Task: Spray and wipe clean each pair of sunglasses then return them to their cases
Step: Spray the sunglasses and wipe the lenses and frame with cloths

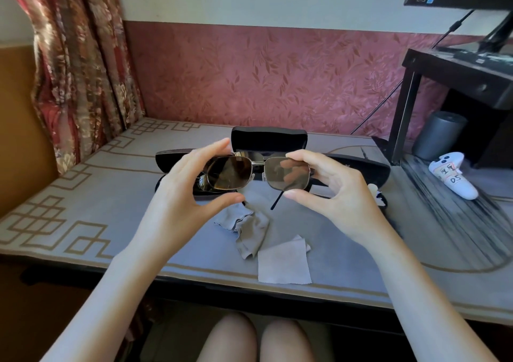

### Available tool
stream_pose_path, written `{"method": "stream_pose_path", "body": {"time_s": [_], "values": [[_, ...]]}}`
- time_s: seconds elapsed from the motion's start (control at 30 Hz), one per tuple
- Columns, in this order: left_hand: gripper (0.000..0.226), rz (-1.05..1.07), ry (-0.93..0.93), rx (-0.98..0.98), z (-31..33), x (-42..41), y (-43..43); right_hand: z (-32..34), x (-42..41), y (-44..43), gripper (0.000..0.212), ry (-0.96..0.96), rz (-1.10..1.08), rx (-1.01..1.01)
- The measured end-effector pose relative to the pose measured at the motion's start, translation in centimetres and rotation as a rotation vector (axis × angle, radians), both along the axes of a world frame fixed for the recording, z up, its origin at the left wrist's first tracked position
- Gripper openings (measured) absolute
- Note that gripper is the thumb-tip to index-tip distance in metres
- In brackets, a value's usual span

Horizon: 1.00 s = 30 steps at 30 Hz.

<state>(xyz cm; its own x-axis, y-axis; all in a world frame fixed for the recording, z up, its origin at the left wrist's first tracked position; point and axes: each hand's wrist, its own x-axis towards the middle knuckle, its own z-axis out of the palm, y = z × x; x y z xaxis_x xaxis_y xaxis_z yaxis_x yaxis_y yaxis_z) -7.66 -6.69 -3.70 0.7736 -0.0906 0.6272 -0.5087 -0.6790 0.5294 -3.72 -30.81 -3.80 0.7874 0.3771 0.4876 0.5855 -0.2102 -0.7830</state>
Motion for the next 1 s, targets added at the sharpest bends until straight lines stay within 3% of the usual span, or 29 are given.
{"method": "stream_pose_path", "body": {"time_s": [0.23, 0.37, 0.43, 0.5, 0.6, 0.7, 0.87, 1.0], "values": [[0.054, -0.001, -0.047, 0.084, 0.1, 0.2, 0.3, -0.1, -0.1, 0.0, 0.052, 0.023, 0.002, -0.029], [0.05, 0.003, -0.057, 0.051, 0.3, 0.2, 0.3, -0.2, -0.3, -0.3, 0.067, 0.037, -0.041, -0.005], [0.05, 0.015, -0.052, 0.03, 0.4, 0.1, 0.5, -0.5, -0.4, -0.9, 0.054, -0.002, -0.159, 0.029], [0.05, 0.035, -0.053, 0.025, 0.3, 0.0, 0.9, -1.4, -0.6, -1.7, 0.025, 0.003, -0.265, -0.022], [0.051, 0.039, -0.063, 0.022, 0.1, -0.1, 1.3, -3.5, -1.3, -2.0, 0.008, 0.215, -0.206, -0.268], [0.051, 0.032, -0.068, 0.006, 0.0, -0.2, 1.3, -5.0, -1.9, -1.4, 0.014, 0.237, -0.075, -0.477], [0.051, 0.033, -0.059, -0.05, 0.0, -0.2, 1.2, -5.8, -2.3, -0.8, 0.027, 0.084, 0.014, -0.55], [0.053, 0.045, -0.047, -0.089, 0.0, -0.2, 1.3, -6.9, -2.8, -0.4, 0.013, 0.109, 0.069, -0.565]]}}
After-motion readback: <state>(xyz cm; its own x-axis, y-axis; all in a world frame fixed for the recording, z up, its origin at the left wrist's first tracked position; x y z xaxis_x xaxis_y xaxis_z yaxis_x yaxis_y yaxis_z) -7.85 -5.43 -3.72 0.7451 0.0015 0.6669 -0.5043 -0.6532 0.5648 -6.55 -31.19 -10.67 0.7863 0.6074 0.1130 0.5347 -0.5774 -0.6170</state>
